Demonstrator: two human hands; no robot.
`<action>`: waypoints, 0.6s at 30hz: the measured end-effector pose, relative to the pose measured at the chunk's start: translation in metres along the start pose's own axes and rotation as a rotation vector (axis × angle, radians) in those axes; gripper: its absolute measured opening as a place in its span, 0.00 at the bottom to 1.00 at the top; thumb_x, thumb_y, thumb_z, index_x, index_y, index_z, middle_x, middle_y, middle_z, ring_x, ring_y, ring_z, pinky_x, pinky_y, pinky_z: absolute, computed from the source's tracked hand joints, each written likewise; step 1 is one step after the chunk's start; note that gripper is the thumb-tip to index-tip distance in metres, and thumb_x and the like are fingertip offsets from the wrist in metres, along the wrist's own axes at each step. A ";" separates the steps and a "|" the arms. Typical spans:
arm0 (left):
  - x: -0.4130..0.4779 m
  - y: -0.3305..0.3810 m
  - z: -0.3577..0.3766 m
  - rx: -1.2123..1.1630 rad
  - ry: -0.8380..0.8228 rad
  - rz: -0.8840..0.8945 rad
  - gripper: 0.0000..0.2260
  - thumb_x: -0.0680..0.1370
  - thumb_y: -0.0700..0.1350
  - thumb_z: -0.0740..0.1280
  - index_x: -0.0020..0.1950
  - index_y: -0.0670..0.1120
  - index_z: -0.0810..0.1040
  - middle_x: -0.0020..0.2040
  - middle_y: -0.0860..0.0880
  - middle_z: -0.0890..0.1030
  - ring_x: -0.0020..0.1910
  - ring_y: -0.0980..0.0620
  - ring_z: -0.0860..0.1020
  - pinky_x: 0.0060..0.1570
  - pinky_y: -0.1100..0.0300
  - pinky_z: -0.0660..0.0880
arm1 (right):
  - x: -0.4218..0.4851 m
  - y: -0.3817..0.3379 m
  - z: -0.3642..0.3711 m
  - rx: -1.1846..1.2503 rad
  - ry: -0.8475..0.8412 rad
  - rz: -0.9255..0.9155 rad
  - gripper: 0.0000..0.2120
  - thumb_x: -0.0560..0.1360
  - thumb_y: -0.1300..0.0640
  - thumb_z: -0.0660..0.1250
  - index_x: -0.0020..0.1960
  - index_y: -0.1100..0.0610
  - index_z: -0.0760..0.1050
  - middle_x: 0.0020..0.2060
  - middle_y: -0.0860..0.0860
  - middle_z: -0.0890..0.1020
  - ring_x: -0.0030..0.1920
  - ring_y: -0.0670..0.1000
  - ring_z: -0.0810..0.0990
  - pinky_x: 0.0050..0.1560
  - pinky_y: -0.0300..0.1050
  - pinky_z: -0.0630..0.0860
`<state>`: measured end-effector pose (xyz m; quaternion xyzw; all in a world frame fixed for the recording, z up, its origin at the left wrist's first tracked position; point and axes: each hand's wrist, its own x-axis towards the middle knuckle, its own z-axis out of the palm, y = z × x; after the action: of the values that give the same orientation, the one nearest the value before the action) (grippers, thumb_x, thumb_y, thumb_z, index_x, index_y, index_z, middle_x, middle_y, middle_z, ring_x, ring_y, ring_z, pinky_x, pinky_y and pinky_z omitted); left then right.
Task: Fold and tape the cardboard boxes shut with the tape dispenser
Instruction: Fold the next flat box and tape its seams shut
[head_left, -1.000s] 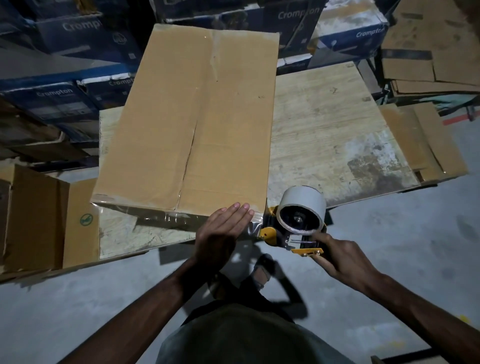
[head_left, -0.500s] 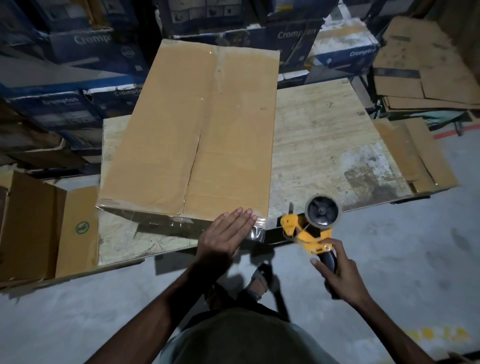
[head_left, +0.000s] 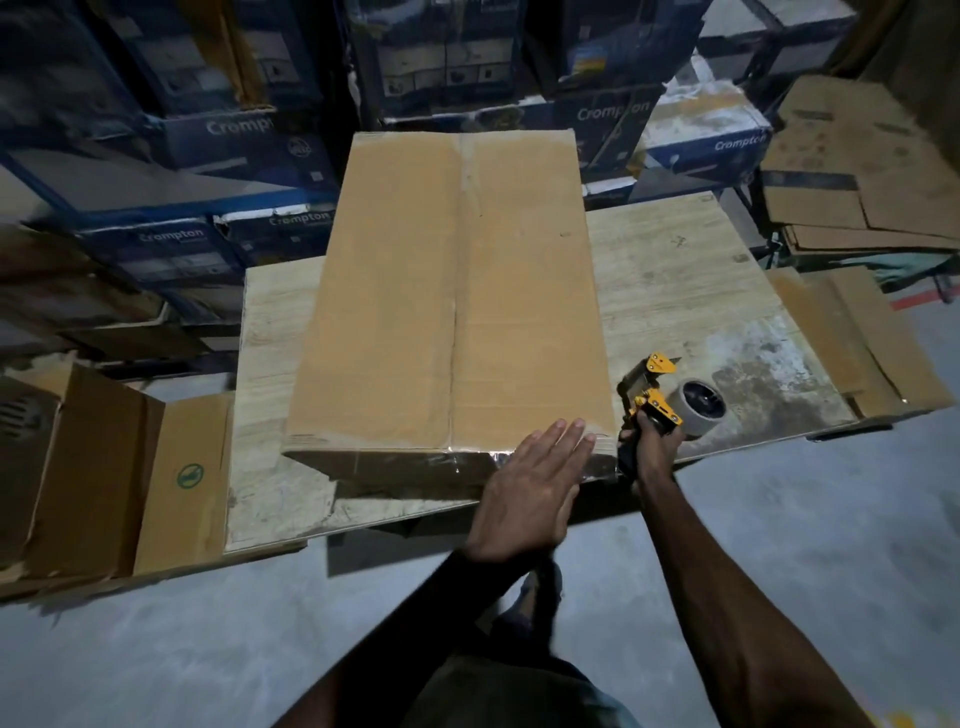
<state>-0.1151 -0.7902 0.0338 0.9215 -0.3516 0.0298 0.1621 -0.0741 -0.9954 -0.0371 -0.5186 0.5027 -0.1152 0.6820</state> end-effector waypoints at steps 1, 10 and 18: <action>-0.002 -0.005 -0.008 -0.063 -0.057 -0.001 0.31 0.83 0.54 0.65 0.83 0.49 0.57 0.81 0.53 0.55 0.81 0.56 0.56 0.80 0.51 0.52 | -0.002 0.000 0.000 -0.028 0.001 0.016 0.23 0.84 0.65 0.62 0.76 0.61 0.59 0.55 0.60 0.76 0.37 0.47 0.80 0.28 0.43 0.78; -0.047 -0.125 -0.115 -0.320 0.085 -0.273 0.14 0.81 0.46 0.71 0.66 0.53 0.82 0.65 0.53 0.82 0.63 0.55 0.79 0.67 0.52 0.76 | -0.018 0.003 -0.022 -0.484 0.183 -0.332 0.24 0.80 0.53 0.70 0.73 0.59 0.70 0.67 0.60 0.76 0.64 0.56 0.78 0.61 0.50 0.74; -0.135 -0.245 -0.141 -0.295 -0.009 -0.423 0.43 0.72 0.19 0.66 0.74 0.61 0.74 0.74 0.59 0.73 0.74 0.57 0.71 0.71 0.66 0.68 | -0.046 -0.059 -0.082 -1.188 -0.575 -1.185 0.42 0.73 0.69 0.74 0.78 0.39 0.65 0.78 0.38 0.63 0.58 0.49 0.80 0.33 0.48 0.81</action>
<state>-0.0467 -0.4873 0.0767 0.9411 -0.1526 -0.0605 0.2957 -0.1398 -1.0383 0.0411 -0.9709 -0.0625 -0.0344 0.2284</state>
